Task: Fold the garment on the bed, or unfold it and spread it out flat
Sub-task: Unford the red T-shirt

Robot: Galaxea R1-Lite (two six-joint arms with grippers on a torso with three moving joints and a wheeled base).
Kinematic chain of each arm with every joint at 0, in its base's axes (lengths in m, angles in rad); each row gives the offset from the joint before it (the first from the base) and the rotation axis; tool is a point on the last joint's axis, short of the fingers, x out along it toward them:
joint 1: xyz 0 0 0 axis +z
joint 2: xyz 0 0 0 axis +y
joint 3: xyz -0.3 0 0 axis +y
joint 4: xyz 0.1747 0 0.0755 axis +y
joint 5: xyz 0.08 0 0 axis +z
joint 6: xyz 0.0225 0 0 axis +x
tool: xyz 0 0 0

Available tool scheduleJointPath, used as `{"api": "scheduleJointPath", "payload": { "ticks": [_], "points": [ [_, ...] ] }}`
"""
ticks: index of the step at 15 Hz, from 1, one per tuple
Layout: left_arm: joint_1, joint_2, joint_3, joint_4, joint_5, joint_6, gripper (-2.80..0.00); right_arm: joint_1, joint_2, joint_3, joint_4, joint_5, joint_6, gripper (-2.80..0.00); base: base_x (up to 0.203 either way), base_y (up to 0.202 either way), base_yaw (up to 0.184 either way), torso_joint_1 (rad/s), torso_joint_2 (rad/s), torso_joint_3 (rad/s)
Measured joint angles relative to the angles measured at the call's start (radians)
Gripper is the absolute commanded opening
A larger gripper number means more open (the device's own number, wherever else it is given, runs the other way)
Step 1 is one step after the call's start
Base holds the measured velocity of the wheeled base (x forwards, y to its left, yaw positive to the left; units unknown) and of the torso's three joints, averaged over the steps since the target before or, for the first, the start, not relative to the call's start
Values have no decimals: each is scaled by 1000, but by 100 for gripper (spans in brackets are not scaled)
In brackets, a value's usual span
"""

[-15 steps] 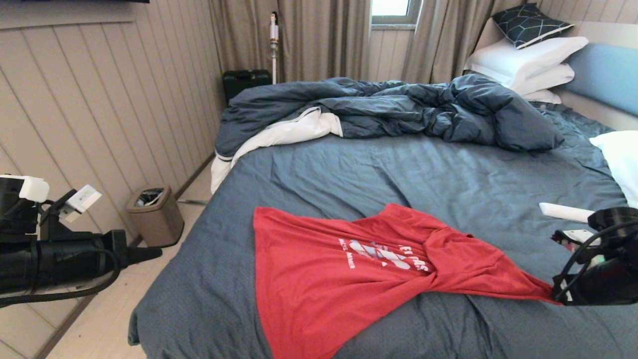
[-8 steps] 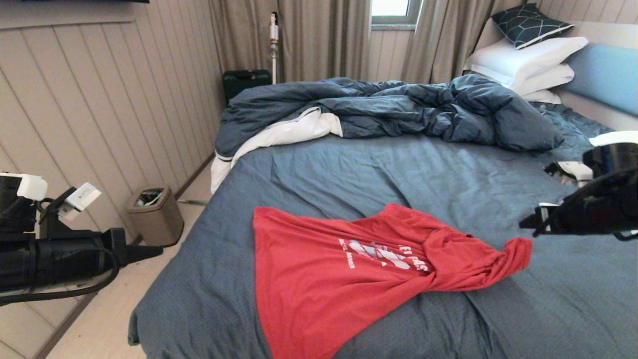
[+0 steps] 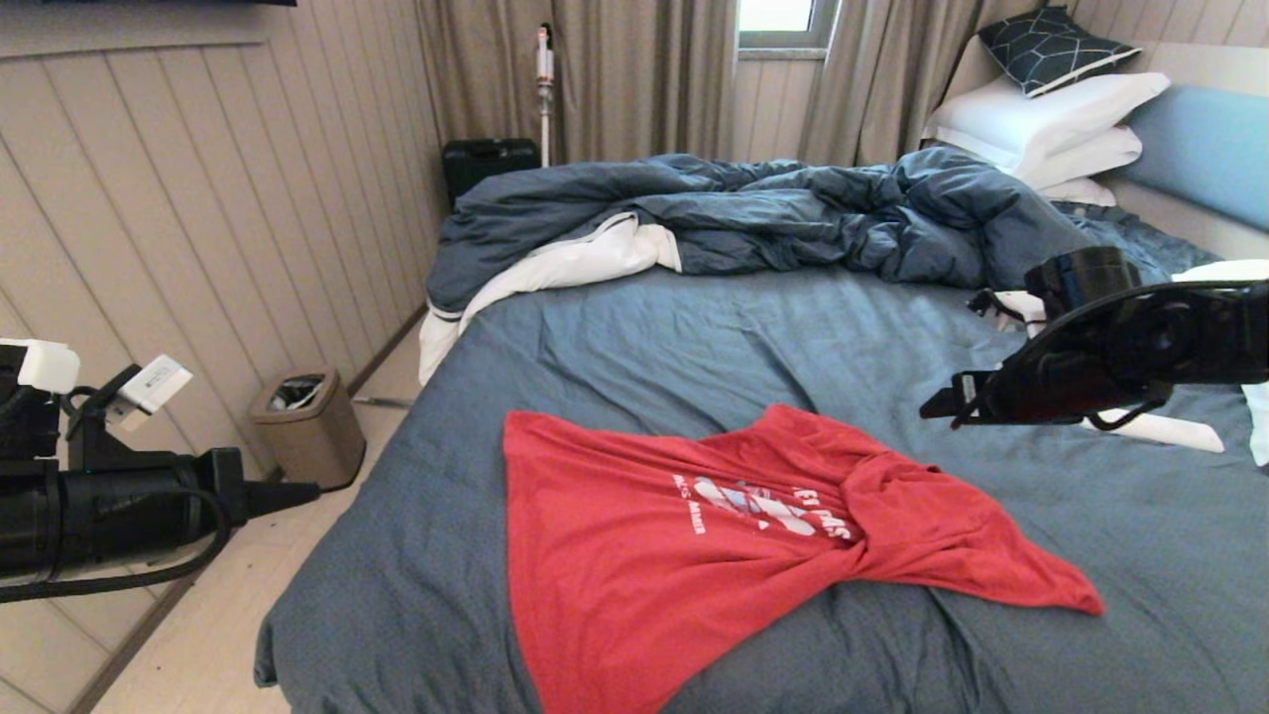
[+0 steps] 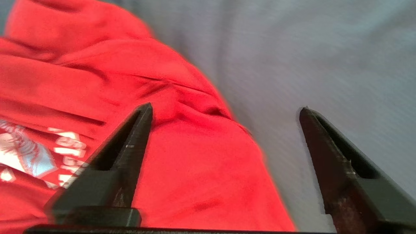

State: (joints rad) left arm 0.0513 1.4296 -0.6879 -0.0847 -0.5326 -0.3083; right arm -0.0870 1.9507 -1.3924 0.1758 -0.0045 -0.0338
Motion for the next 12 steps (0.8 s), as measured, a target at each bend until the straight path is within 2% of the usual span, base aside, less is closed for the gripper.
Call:
{"api": "scheduleJointPath", "payload": {
  "ticks": [4,7,10,12],
  "points": [
    [-2,-47,17,9,5,-1,-280,85,108,-98,0,-2,5,-280,0,0,0,0,0,0],
    [-1,-163,77,20,10,23,-280,120,187,-174,0,-6,4,-280,0,0,0,0,0,0],
    [0,-322,166,118,12,67,-280,130,287,-282,9,-21,-16,-280,0,0,0,0,0,0],
    [1,-374,187,152,11,71,-280,127,359,-377,45,-23,-25,-280,0,0,0,0,0,0]
  ]
}}
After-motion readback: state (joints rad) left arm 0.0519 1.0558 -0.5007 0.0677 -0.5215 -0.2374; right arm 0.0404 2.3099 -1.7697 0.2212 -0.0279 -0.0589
